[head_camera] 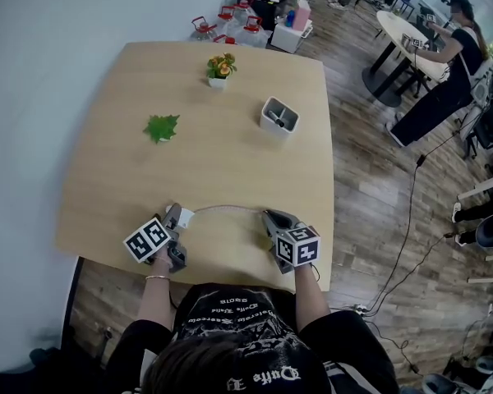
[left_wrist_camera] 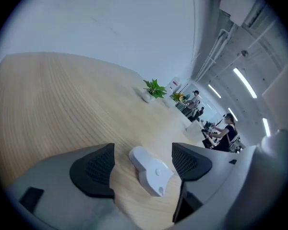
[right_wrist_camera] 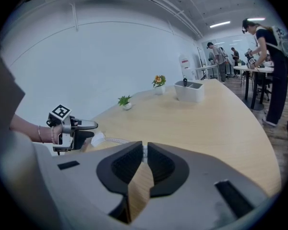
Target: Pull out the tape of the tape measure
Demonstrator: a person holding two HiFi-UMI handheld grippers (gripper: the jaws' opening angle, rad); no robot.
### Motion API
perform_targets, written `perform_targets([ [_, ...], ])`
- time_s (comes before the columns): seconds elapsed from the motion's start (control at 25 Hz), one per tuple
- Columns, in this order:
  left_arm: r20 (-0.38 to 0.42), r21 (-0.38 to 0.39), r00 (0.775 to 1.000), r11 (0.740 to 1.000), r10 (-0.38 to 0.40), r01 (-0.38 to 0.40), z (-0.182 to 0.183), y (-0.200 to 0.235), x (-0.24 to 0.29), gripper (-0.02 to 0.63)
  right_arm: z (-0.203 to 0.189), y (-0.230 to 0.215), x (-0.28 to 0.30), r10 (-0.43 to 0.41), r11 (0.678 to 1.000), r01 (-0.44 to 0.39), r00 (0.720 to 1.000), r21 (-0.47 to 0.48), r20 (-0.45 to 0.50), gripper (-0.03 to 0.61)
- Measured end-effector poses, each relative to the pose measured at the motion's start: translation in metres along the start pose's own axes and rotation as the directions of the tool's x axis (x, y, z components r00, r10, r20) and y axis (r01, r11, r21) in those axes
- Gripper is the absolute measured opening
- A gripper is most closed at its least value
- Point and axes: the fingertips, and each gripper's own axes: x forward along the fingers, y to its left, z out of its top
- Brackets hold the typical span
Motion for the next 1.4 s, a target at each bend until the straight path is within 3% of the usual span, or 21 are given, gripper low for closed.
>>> perform_targets([
  [0.08,0.031,0.043,0.999,0.998,0.04,-0.042,0.007,0.009,-0.007,0.38,0.001,-0.003,0.004,-0.005,1.0,0.005,1.0,0.008,-0.005,0.04],
  [0.2,0.047,0.074,0.999,0.997,0.007,-0.011,0.012,0.008,-0.015,0.38,0.001,-0.011,0.011,-0.024,0.999,0.024,0.999,0.03,-0.029,0.04],
  [0.32,0.076,0.171,0.997,0.985,-0.018,0.005,0.02,-0.003,-0.027,0.38,0.001,-0.021,0.016,-0.056,0.997,0.059,0.996,0.04,-0.074,0.041],
  [0.48,0.081,0.336,0.991,0.939,-0.106,0.073,0.024,-0.031,-0.043,0.38,-0.002,-0.028,0.025,-0.06,0.995,0.069,0.991,0.073,-0.122,0.041],
  [0.6,0.084,0.409,0.98,0.903,-0.182,0.133,0.02,-0.053,-0.057,0.38,-0.011,-0.037,0.031,-0.078,0.991,0.095,0.982,0.095,-0.17,0.044],
  [0.76,0.106,0.417,0.968,0.894,-0.228,0.165,0.017,-0.064,-0.07,0.38,-0.021,-0.044,0.039,-0.096,0.985,0.122,0.975,0.125,-0.199,0.055],
  [0.8,0.11,0.417,0.967,0.893,-0.232,0.167,0.017,-0.065,-0.073,0.38,-0.023,-0.044,0.041,-0.096,0.984,0.124,0.974,0.129,-0.206,0.094],
  [0.92,0.114,0.448,0.966,0.88,-0.232,0.158,0.017,-0.07,-0.079,0.38,-0.022,-0.045,0.039,-0.111,0.984,0.139,0.969,0.113,-0.221,0.109],
  [1.04,0.114,0.463,0.966,0.873,-0.231,0.155,0.018,-0.072,-0.084,0.38,-0.021,-0.038,0.04,-0.086,0.987,0.112,0.974,0.114,-0.21,0.175],
  [1.12,0.119,0.458,0.963,0.874,-0.24,0.161,0.019,-0.074,-0.086,0.38,-0.019,-0.032,0.038,-0.064,0.99,0.086,0.981,0.115,-0.183,0.274],
  [1.4,0.126,0.502,0.946,0.842,-0.3,0.2,0.019,-0.099,-0.098,0.38,0.019,-0.014,0.006,-0.067,0.998,0.068,0.997,0.006,-0.024,0.281],
])
